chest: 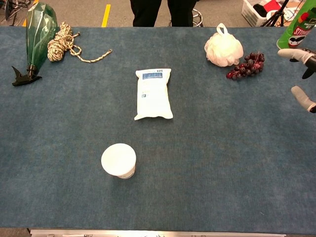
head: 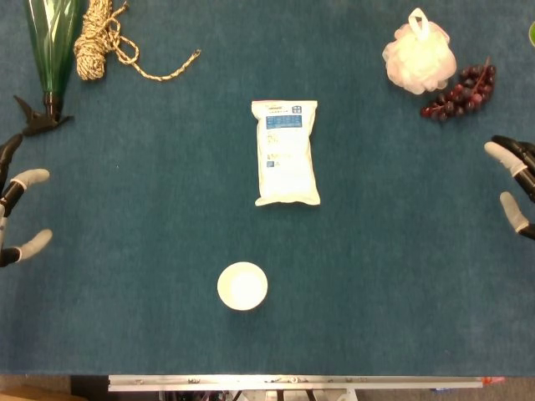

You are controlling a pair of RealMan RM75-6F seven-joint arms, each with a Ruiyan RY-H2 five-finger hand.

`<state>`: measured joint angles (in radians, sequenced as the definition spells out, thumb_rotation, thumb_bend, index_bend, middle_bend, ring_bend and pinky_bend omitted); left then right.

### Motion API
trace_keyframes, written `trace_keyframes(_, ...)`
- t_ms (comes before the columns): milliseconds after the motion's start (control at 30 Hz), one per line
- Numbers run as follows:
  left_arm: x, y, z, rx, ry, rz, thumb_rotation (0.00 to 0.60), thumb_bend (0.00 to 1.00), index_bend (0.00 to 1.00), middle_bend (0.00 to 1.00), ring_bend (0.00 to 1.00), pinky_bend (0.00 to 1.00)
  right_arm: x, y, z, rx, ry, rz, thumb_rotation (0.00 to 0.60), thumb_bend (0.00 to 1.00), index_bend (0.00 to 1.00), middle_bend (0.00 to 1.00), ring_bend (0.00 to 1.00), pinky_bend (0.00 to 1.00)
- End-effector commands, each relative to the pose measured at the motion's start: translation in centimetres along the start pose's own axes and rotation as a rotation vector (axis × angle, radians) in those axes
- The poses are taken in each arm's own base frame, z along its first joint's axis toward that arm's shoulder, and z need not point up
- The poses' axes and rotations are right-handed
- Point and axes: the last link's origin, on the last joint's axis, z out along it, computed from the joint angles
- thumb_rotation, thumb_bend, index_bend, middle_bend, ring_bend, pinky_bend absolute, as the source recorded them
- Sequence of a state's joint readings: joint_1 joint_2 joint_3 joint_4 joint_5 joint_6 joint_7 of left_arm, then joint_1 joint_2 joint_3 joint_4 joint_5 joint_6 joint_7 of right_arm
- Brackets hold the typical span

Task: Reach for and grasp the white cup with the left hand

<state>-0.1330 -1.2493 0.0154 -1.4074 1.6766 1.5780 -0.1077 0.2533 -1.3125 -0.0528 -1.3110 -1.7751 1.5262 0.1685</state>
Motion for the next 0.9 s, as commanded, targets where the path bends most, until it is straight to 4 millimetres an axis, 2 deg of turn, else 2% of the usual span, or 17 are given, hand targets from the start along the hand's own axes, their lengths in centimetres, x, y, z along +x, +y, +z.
trace_keyframes(33, 0.0, 0.1, 0.0, -0.002, 0.008, 0.004, 0.600, 0.35, 0.29, 0.00, 0.08, 0.76, 0.0, 0.0, 0.0, 0.000, 0.000, 0.000, 0.600, 0.49, 0.13, 0.16, 0.19, 0.40)
trace_keyframes(67, 0.0, 0.1, 0.0, -0.001, 0.008, 0.006, 0.600, 0.41, 0.28, 0.00, 0.07, 0.77, 0.0, 0.0, 0.0, -0.001, 0.000, 0.000, 0.600, 0.49, 0.13, 0.16, 0.19, 0.40)
trace_keyframes(167, -0.1, 0.1, -0.1, 0.005, 0.006, 0.012, 0.600, 0.68, 0.19, 0.00, 0.06, 0.83, 0.0, 0.0, 0.0, -0.002, 0.000, 0.000, 0.600, 0.49, 0.14, 0.17, 0.19, 0.40)
trace_keyframes(267, -0.1, 0.1, -0.1, 0.016, 0.004, 0.016, 0.600, 0.84, 0.11, 0.00, 0.06, 0.84, 0.0, 0.0, 0.0, -0.002, -0.001, 0.000, 0.600, 0.49, 0.14, 0.17, 0.19, 0.40)
trace_keyframes(333, -0.1, 0.1, -0.1, 0.023, -0.003, 0.011, 0.600, 0.90, 0.04, 0.00, 0.06, 0.85, 0.0, 0.0, 0.0, -0.003, -0.001, -0.001, 0.600, 0.49, 0.14, 0.17, 0.19, 0.40)
trace_keyframes(433, 0.0, 0.2, -0.2, 0.025, -0.005, 0.011, 0.600, 0.92, 0.00, 0.00, 0.06, 0.85, 0.0, 0.0, 0.0, -0.003, -0.002, -0.001, 0.600, 0.49, 0.15, 0.17, 0.19, 0.40)
trace_keyframes(700, 0.0, 0.3, -0.2, 0.024, -0.022, -0.006, 0.600, 0.92, 0.00, 0.00, 0.06, 0.85, 0.0, 0.0, 0.0, -0.004, -0.002, -0.001, 0.600, 0.49, 0.16, 0.17, 0.19, 0.40)
trace_keyframes(900, 0.0, 1.3, -0.6, -0.014, -0.090, -0.120, 0.600, 0.92, 0.00, 0.00, 0.08, 0.85, 0.0, 0.0, 0.0, -0.005, -0.002, -0.002, 0.600, 0.49, 0.18, 0.18, 0.19, 0.40)
